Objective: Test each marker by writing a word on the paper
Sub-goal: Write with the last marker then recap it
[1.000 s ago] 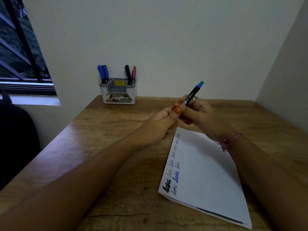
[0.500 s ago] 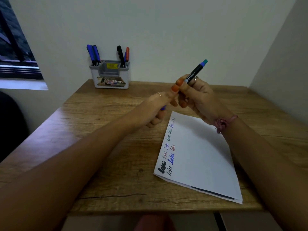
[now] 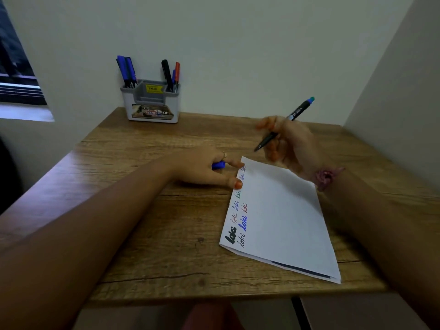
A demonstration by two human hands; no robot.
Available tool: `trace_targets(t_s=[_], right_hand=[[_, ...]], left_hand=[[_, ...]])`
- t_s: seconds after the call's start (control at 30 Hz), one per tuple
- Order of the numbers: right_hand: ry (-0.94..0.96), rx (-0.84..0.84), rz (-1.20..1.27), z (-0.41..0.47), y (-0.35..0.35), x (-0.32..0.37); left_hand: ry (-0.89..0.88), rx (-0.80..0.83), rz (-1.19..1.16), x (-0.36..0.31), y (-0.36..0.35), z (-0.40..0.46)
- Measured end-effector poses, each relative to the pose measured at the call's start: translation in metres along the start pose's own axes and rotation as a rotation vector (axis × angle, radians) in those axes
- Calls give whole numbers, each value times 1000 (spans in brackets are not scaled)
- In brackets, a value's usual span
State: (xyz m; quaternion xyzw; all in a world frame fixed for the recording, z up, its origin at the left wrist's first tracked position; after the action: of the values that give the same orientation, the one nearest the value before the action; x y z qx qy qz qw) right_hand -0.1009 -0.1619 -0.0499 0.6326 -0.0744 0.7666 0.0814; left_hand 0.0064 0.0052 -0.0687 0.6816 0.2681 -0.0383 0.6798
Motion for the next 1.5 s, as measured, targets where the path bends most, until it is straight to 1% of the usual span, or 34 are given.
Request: trace_targets(t_s=[0.1,0.2,0.4,0.47,0.63,0.8,0.93,1.5], right_hand=[[-67,162,-125,-17,1,-6],[-136,287,-129,-33,0,-16],[-90,374,-401,-29,-5,-18],[-77,375,-419,-22,-9,-21],[-32,287,-325,-22,-6,-39],[10,307,-348,-24,-7,-41],[38,354,-385,-26,-10,-39],[71,382,-431,-25,-9,-41]], left_hand=[[-8,36,67,1,-1,2],[-2,47,31,6,-3,5],[14,34,46,2,-3,7],[16,29,51,2,-3,8],[17,53,50,5,-4,8],[24,43,46,4,-3,8],[35,54,37,3,-2,8],[33,34,19,1,-2,7]])
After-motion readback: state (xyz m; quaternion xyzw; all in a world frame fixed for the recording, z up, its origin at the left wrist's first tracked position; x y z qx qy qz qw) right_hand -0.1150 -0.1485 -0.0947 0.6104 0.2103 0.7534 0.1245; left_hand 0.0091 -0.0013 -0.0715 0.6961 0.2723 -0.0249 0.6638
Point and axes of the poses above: each hand's wrist, its own z-axis towards the middle knuckle, its own y-axis out of the back of the hand, x = y × z, the point moved 1 cm from there along z, towards the middle knuckle, and after that the axes turned 3 degrees about -y, right-handed, at the moved point
